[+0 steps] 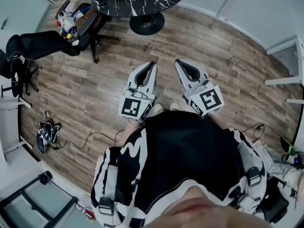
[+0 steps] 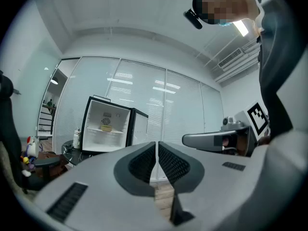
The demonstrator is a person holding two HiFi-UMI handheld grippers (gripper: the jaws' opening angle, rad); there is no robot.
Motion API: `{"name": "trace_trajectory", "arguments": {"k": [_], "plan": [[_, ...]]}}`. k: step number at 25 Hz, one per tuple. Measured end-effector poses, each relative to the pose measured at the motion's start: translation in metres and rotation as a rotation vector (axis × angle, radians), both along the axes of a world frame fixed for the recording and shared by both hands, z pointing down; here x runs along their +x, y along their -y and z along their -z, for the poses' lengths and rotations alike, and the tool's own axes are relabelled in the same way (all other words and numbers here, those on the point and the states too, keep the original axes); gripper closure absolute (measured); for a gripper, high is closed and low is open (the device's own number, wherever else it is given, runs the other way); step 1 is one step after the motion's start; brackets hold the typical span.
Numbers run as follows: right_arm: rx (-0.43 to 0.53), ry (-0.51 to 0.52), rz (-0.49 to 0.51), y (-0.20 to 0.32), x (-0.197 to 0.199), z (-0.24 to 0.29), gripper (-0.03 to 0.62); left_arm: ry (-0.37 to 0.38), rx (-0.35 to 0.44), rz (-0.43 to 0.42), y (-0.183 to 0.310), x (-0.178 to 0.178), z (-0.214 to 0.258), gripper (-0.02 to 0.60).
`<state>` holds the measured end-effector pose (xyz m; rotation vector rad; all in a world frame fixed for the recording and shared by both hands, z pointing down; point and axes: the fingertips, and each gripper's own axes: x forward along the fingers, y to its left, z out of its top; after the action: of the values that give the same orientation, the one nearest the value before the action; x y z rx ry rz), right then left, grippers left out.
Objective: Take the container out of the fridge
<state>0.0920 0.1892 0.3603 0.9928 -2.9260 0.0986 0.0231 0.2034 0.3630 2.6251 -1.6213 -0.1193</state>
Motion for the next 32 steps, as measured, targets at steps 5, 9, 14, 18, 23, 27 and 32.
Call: {"name": "trace_trajectory", "arguments": {"k": [5,9,14,18,23,27,32], "plan": [[-0.005,0.002,0.002,-0.003,-0.003,-0.001,0.583,-0.002,0.006,0.002,-0.005,-0.003,0.002,0.558],[-0.005,-0.003,0.005,-0.008,-0.008,-0.001,0.583,0.007,0.023,0.002,-0.010,-0.008,0.001,0.558],[-0.029,-0.012,0.008,-0.010,-0.015,-0.008,0.583,0.004,0.020,-0.005,-0.013,-0.011,-0.001,0.558],[-0.021,-0.027,0.003,-0.014,-0.019,-0.009,0.583,0.001,0.002,-0.006,-0.017,-0.015,-0.003,0.558],[-0.021,-0.004,-0.033,-0.014,-0.021,-0.002,0.583,-0.015,0.006,-0.014,-0.021,-0.023,-0.005,0.558],[-0.042,0.001,-0.061,-0.023,-0.027,-0.011,0.583,-0.031,0.013,-0.037,-0.028,-0.028,-0.006,0.558],[-0.063,0.003,-0.074,-0.035,-0.038,-0.023,0.582,-0.029,0.003,-0.063,-0.032,-0.036,-0.015,0.558]]}}
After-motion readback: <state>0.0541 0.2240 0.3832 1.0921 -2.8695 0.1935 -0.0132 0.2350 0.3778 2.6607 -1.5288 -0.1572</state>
